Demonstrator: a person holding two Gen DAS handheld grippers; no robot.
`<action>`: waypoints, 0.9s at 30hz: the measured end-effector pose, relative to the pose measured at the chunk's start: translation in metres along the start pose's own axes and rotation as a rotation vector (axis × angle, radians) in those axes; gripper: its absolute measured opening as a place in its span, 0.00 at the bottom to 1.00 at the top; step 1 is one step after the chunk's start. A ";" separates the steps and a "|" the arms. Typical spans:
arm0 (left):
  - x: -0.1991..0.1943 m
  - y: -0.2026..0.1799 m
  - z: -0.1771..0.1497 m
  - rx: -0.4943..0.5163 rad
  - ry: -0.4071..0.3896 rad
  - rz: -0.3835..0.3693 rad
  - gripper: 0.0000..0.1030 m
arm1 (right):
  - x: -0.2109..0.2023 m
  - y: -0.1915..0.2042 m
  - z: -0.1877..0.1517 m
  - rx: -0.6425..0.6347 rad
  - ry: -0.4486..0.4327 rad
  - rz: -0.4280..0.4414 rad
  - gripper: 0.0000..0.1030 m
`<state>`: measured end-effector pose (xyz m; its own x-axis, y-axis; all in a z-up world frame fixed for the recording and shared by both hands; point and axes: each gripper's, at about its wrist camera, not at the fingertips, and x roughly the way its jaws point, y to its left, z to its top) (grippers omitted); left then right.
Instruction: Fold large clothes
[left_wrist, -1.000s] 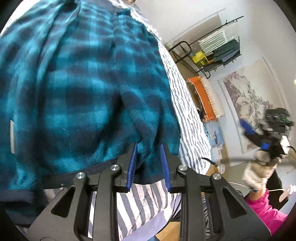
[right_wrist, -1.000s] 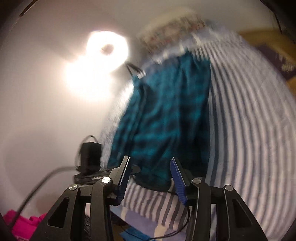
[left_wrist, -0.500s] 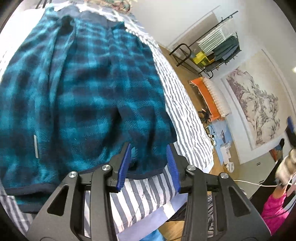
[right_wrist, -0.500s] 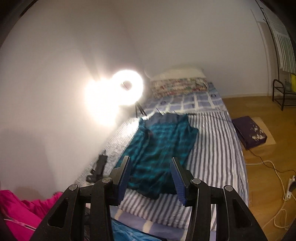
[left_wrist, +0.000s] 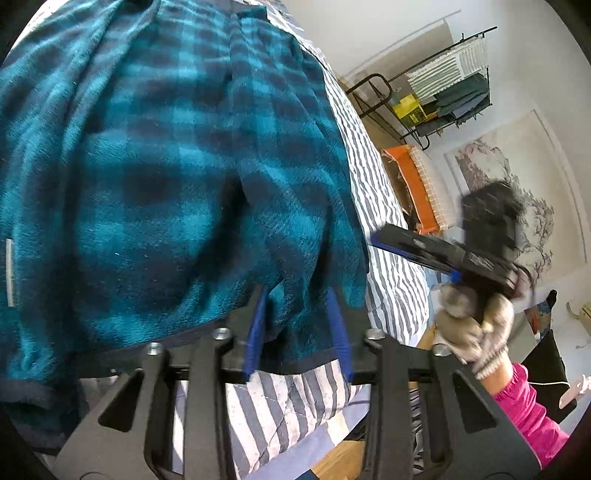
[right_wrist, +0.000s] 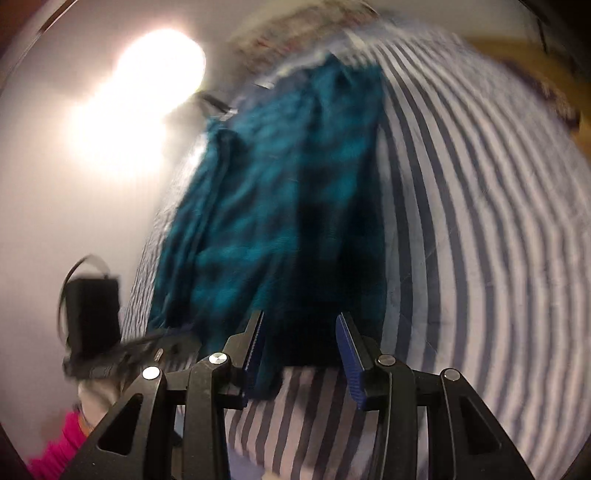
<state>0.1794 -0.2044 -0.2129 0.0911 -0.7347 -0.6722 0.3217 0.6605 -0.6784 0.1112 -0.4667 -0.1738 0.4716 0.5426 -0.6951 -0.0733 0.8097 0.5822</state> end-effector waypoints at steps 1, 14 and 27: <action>0.003 0.000 -0.001 -0.001 0.006 -0.002 0.19 | 0.010 -0.007 0.003 0.024 0.014 0.013 0.41; -0.015 -0.024 -0.004 -0.095 -0.052 -0.203 0.04 | 0.000 0.005 0.029 -0.020 -0.040 0.093 0.01; 0.012 -0.019 -0.035 0.018 -0.002 0.128 0.04 | 0.047 -0.014 0.016 -0.043 0.087 -0.095 0.05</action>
<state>0.1415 -0.2206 -0.2180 0.1342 -0.6449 -0.7524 0.3247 0.7459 -0.5815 0.1484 -0.4565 -0.2077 0.4004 0.4789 -0.7812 -0.0707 0.8662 0.4947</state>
